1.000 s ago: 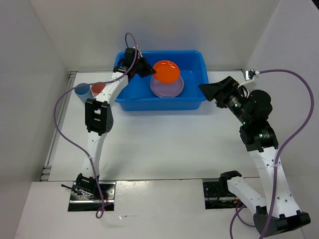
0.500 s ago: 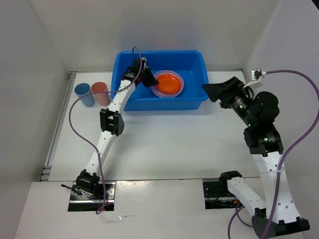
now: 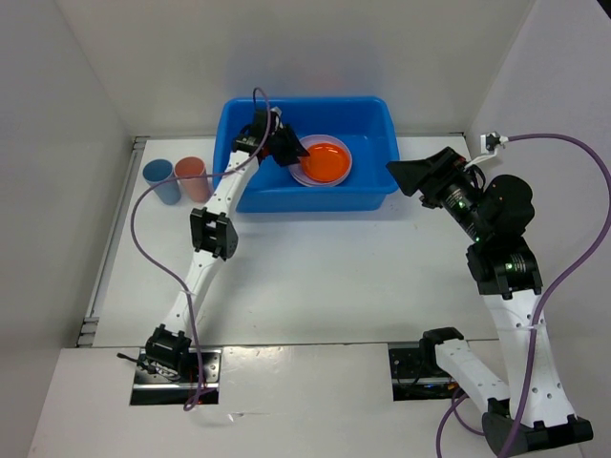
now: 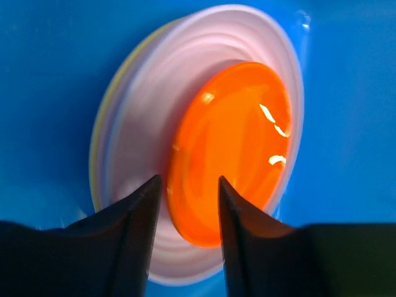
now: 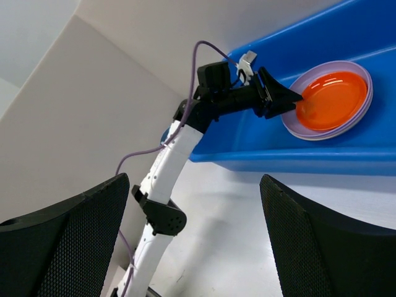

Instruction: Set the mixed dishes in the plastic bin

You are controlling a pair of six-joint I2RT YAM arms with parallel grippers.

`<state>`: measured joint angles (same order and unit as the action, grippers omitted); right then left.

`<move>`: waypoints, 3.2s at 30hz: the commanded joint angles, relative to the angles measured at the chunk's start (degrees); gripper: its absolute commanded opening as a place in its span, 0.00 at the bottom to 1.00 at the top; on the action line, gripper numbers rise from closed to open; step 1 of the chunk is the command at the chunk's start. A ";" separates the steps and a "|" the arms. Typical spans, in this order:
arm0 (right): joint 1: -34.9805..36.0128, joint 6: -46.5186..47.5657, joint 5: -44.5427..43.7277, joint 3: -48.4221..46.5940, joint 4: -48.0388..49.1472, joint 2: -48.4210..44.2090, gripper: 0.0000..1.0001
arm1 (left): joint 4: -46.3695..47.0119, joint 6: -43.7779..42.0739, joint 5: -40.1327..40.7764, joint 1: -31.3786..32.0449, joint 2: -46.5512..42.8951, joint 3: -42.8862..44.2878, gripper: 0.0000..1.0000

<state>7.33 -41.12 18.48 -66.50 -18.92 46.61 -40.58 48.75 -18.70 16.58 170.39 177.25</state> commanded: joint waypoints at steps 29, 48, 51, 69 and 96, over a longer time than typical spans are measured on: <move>-0.39 1.57 9.82 -3.81 -0.68 -2.66 0.92 | -33.95 -22.82 25.26 -13.59 -65.77 -17.61 0.59; -0.92 1.40 16.41 -1.09 3.44 -1.52 0.92 | 10.07 -19.49 10.79 -37.57 -80.33 -90.76 0.74; -0.92 1.40 16.41 -0.57 3.45 -1.52 0.92 | 10.69 -18.96 10.17 -39.42 -73.72 -88.23 0.73; -0.92 1.92 15.89 0.58 3.45 0.59 0.92 | 16.41 -18.96 8.42 -41.19 -64.83 -86.19 0.73; 0.14 0.87 14.84 0.58 3.45 1.64 0.92 | 10.78 -26.25 16.24 -41.19 -55.17 -77.14 0.23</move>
<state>7.14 -40.42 33.80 -65.98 -17.58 48.42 -29.63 23.94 -3.03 -24.34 113.69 97.76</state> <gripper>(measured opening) 0.917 0.229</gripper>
